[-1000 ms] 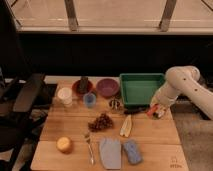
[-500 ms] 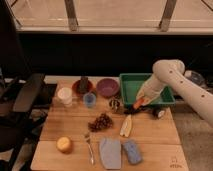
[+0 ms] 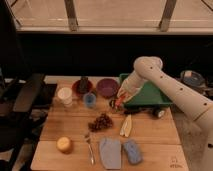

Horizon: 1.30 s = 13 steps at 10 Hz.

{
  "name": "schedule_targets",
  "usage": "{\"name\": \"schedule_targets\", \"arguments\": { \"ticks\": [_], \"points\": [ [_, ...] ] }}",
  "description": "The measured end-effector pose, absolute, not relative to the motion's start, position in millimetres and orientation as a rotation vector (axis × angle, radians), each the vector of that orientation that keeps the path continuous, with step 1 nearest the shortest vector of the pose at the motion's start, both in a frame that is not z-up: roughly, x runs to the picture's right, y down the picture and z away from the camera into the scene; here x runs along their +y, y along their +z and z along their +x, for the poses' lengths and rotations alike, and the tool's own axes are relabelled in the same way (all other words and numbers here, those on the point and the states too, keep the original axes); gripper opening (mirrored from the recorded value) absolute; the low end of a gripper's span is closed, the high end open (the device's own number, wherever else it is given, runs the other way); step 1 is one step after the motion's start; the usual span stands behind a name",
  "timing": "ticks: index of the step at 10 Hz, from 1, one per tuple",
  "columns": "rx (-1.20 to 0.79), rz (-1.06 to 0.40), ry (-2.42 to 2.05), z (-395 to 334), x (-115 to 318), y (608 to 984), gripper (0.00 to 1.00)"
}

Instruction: Place pepper in metal cup

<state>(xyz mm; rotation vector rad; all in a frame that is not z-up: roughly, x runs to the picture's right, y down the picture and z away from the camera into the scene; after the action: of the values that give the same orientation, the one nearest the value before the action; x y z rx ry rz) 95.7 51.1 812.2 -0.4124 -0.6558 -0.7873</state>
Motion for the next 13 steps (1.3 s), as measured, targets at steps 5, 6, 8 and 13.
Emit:
{"name": "schedule_targets", "arguments": {
  "ticks": [5,6,8,13],
  "points": [
    [-0.79,-0.428,-0.817,61,59,830,0.14],
    [-0.807,-0.436,-0.819,59,64,831,0.26],
    [-0.821,-0.44,-0.824,56,68,831,0.46],
    [-0.819,-0.44,-0.826,58,75,832,0.8]
  ]
}}
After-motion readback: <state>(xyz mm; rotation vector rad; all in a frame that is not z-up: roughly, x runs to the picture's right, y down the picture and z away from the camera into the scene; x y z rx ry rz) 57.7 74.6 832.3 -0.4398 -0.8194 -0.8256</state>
